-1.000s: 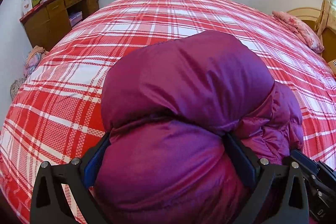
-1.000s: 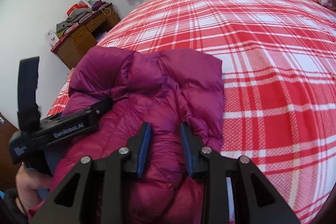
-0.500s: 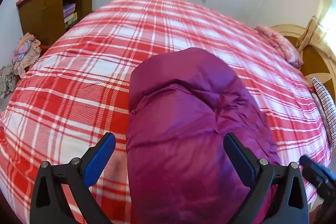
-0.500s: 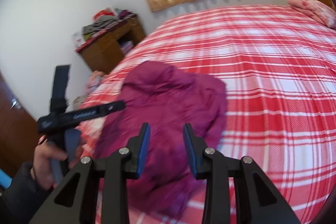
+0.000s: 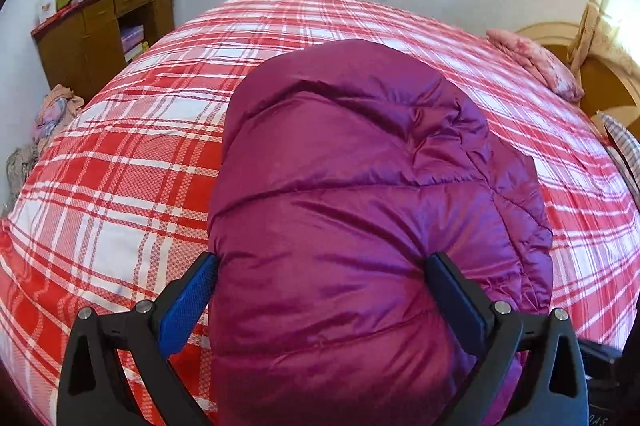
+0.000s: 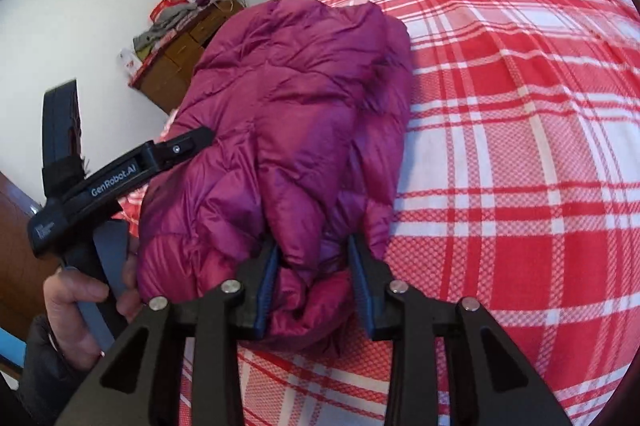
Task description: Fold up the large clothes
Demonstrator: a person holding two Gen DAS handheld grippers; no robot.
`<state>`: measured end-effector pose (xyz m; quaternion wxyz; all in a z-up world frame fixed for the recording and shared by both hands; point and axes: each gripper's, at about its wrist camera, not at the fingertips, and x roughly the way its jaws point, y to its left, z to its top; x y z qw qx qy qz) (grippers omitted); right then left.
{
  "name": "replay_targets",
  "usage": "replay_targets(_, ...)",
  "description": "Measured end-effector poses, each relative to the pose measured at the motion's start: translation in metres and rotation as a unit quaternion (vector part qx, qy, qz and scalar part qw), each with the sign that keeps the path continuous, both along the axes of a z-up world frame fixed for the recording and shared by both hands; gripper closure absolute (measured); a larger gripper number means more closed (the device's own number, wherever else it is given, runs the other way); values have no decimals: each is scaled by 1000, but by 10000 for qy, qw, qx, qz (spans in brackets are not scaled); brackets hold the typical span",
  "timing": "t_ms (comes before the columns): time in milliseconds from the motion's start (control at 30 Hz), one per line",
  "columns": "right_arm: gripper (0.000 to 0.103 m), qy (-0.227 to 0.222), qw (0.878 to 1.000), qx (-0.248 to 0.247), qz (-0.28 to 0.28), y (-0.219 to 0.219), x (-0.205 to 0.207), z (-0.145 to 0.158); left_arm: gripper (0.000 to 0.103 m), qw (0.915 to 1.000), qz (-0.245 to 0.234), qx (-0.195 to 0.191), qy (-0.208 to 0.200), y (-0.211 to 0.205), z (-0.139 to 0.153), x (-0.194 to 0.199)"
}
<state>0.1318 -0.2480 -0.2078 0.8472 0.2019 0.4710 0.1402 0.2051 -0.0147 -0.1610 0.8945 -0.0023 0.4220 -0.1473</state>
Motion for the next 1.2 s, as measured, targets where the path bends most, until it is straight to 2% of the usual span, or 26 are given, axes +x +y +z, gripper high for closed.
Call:
replay_targets(67, 64, -20, 9999, -33, 113, -3, 1, 13, 1, 9999, -80, -103, 95, 8, 8, 0)
replay_targets(133, 64, -319, 9995, -45, 77, -14, 0, 36, 1, 9996, -29, -257, -79, 21, 25, 3)
replay_targets(200, 49, -624, 9979, -155, -53, -25, 3, 59, 1, 9989, 155, -343, -288, 34, 42, 12)
replay_targets(233, 31, -818, 9965, -154, -120, -33, 11, 74, 1, 9982, 262, -398, -356, 39, 49, 20)
replay_targets(267, 20, -923, 9955, -129, -154, -37, 17, 81, 1, 9978, 330, -446, -358, 41, 51, 26)
replay_targets(333, 19, -1114, 9931, -218, -296, -43, 34, 92, 1, 9972, 400, -594, -224, 39, 53, 45)
replay_targets(400, 24, -1167, 9917, -408, -362, -42, 57, 96, 1, 9973, 288, -649, -171, 30, 51, 64)
replay_targets(467, 47, -1159, 9917, -480, -277, -35, 81, 94, 1, 9980, 397, -426, -236, 20, 49, 82)
replay_targets(533, 52, -1096, 9922, -574, -184, -27, 97, 91, 1, 9984, 411, -293, -270, 10, 47, 94)
replay_targets(600, 52, -1004, 9921, -712, -235, -22, 119, 82, 1, 9986, 446, -112, -271, -1, 40, 106)
replay_targets(700, 52, -695, 9942, -761, -309, -14, 145, 53, 1, 9991, 388, 97, -172, -14, 23, 118)
replay_targets(867, 52, -365, 9953, -861, -246, -4, 155, 7, 1, 9991, 371, -137, 133, -15, -1, 124)
replay_targets(1000, 51, -326, 9960, -790, -267, -5, 158, -1, 1, 9982, 316, -290, 423, -12, -6, 128)
replay_targets(1067, 50, -245, 9957, -885, -152, -4, 158, 3, 1, 9975, 178, -451, 512, -4, 3, 121)
replay_targets(1133, 47, -244, 9969, -722, -214, -13, 152, 12, 1, 9952, 75, -875, 441, 17, 16, 105)
replay_targets(1200, 26, -440, 9976, -305, -444, -33, 133, 26, 1, 9910, 52, -1284, 381, 41, 25, 87)
